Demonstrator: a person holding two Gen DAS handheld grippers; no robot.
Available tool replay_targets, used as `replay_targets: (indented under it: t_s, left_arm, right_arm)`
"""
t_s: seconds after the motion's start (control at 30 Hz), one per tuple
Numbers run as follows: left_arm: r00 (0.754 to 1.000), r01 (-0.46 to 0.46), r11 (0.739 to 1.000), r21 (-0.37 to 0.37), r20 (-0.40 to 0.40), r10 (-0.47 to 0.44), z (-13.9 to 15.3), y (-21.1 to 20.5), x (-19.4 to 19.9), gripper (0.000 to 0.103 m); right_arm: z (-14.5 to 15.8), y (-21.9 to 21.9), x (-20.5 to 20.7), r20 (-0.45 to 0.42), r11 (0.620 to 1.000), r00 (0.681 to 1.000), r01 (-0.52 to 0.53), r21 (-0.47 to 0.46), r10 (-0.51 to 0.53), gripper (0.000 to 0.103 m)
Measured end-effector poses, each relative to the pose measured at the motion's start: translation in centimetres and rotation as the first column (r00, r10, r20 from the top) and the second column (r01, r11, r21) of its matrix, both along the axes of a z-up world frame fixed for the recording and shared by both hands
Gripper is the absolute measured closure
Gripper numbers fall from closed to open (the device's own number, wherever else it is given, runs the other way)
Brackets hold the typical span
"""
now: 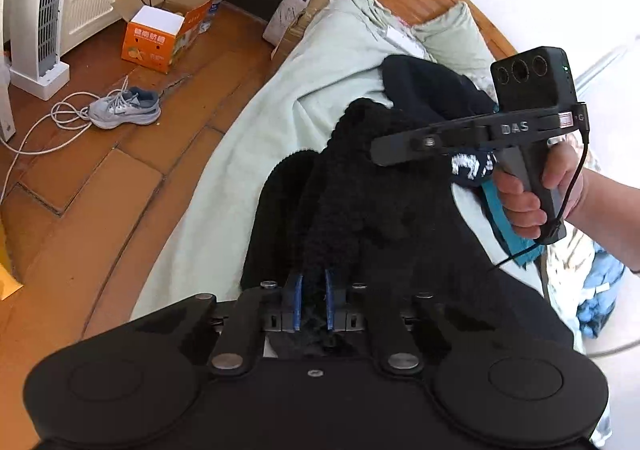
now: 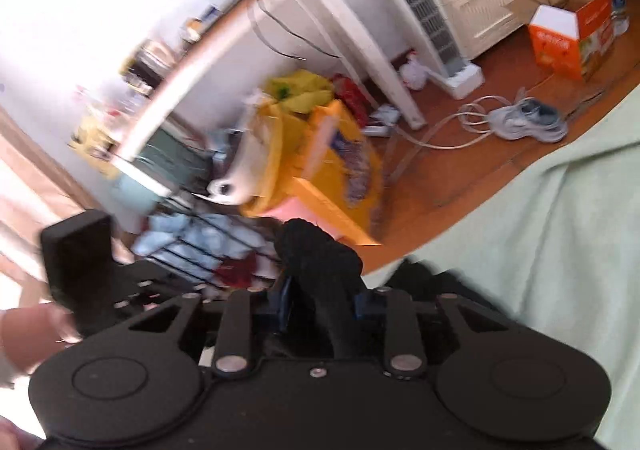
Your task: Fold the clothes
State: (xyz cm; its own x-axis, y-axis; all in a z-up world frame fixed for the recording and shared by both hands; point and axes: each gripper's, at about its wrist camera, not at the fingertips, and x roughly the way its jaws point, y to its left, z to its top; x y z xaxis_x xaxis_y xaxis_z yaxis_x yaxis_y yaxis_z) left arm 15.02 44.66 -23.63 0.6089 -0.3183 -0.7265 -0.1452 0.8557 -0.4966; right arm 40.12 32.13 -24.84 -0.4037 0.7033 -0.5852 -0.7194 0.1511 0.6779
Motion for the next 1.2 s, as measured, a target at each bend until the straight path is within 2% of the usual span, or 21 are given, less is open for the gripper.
replay_targets:
  t_s: [0.1,0.2,0.3,0.33,0.37,0.43,0.53,0.6,0.63,0.67,0.73,0.77,0.8,0.87,0.97,1.03,1.1,1.13,1.17,1.2]
  left_arm:
    - [1.0,0.008,0.999,0.033,-0.027,-0.007,-0.6,-0.4,0.1,0.092]
    - [0.999,-0.032,0.999,0.014,-0.032,0.032,-1.7,0.0,1.0,0.092]
    - [0.997,-0.026,0.999,0.045,-0.065,0.029,-3.0,-0.2,2.8,0.092]
    - [0.997,-0.023,0.998,0.052,-0.073,0.027,-3.2,-0.3,3.0,0.092]
    - [0.996,-0.022,0.998,0.059,-0.08,0.026,-3.4,-0.3,3.1,0.092]
    - [0.995,-0.023,0.998,0.061,-0.091,0.029,-3.7,-0.2,3.4,0.091]
    - [0.992,-0.062,0.997,0.047,-0.104,0.066,-3.7,0.6,3.3,0.077]
    - [0.992,-0.111,0.993,0.045,-0.063,0.114,-2.3,1.2,2.6,0.076]
    - [0.99,-0.133,0.989,0.072,-0.027,0.135,-1.3,1.2,2.1,0.075]
    - [0.987,-0.158,0.982,0.102,0.016,0.157,0.0,1.3,1.6,0.075]
    - [0.988,-0.153,0.983,0.098,0.044,0.149,1.2,0.9,1.6,0.075]
    - [0.99,-0.137,0.988,0.078,0.054,0.133,1.4,0.6,1.8,0.076]
    - [0.991,-0.12,0.991,0.058,0.063,0.116,1.6,0.2,2.0,0.077]
    - [0.996,-0.073,0.997,0.036,0.058,0.07,1.3,-1.0,2.9,0.077]
    - [0.999,0.028,0.999,0.034,0.02,-0.028,-0.3,-3.9,5.1,0.077]
    - [0.998,0.058,0.996,0.07,-0.02,-0.057,-1.5,-4.9,6.2,0.077]
    - [0.996,0.074,0.99,0.121,-0.05,-0.068,-2.5,-5.4,6.9,0.078]
    - [0.995,0.08,0.986,0.146,-0.063,-0.072,-2.9,-5.7,7.1,0.078]
    - [0.993,0.095,0.977,0.191,-0.094,-0.078,-3.9,-5.7,7.6,0.088]
    - [0.991,0.098,0.972,0.213,-0.105,-0.077,-4.3,-5.6,7.7,0.09]
  right_arm:
    - [-1.3,0.3,0.9,0.004,0.999,1.0,0.024,-0.035,-0.024,0.076]
    - [-2.8,1.4,2.1,0.099,0.997,0.994,0.062,-0.052,-0.057,0.076]
    - [-4.6,2.5,2.1,0.214,0.994,0.976,0.065,-0.092,-0.044,0.074]
    - [-5.3,2.8,2.0,0.238,0.992,0.97,0.074,-0.098,-0.049,0.071]
    - [-5.8,2.8,1.9,0.262,0.991,0.964,0.086,-0.106,-0.056,0.056]
    - [-6.3,2.5,1.6,0.308,0.987,0.949,0.111,-0.114,-0.071,0.047]
    - [-5.7,2.2,1.0,0.351,0.983,0.931,0.146,-0.112,-0.098,0.028]
    - [-4.3,1.6,0.8,0.39,0.985,0.916,0.146,-0.091,-0.1,0.022]
    - [-2.8,0.7,1.0,0.437,0.982,0.891,0.174,-0.072,-0.125,0.014]
    - [-2.1,0.2,1.2,0.447,0.98,0.884,0.188,-0.069,-0.139,0.011]
    - [-0.3,-1.1,1.6,0.432,0.974,0.883,0.225,-0.041,-0.185,0.011]
    - [1.0,-2.0,1.8,0.411,0.969,0.885,0.248,-0.019,-0.218,0.011]
    - [2.0,-2.9,1.4,0.364,0.968,0.902,0.251,-0.003,-0.232,0.012]
    - [2.9,-4.3,0.1,0.306,0.967,0.92,0.254,0.002,-0.243,0.023]
    - [1.2,-6.5,-1.8,0.205,0.939,0.93,0.33,-0.093,-0.307,0.06]
    - [-1.6,-8.1,-2.3,0.135,0.901,0.915,0.399,-0.168,-0.38,0.07]
    - [-3.7,-9.1,-2.4,0.108,0.864,0.892,0.451,-0.225,-0.438,0.07]
    - [-5.1,-9.7,-2.3,0.131,0.833,0.873,0.487,-0.262,-0.469,0.07]
    - [-6.4,-10.2,-2.2,0.154,0.803,0.855,0.518,-0.295,-0.495,0.076]
    - [-7.0,-10.4,-2.0,0.173,0.791,0.848,0.529,-0.308,-0.501,0.084]
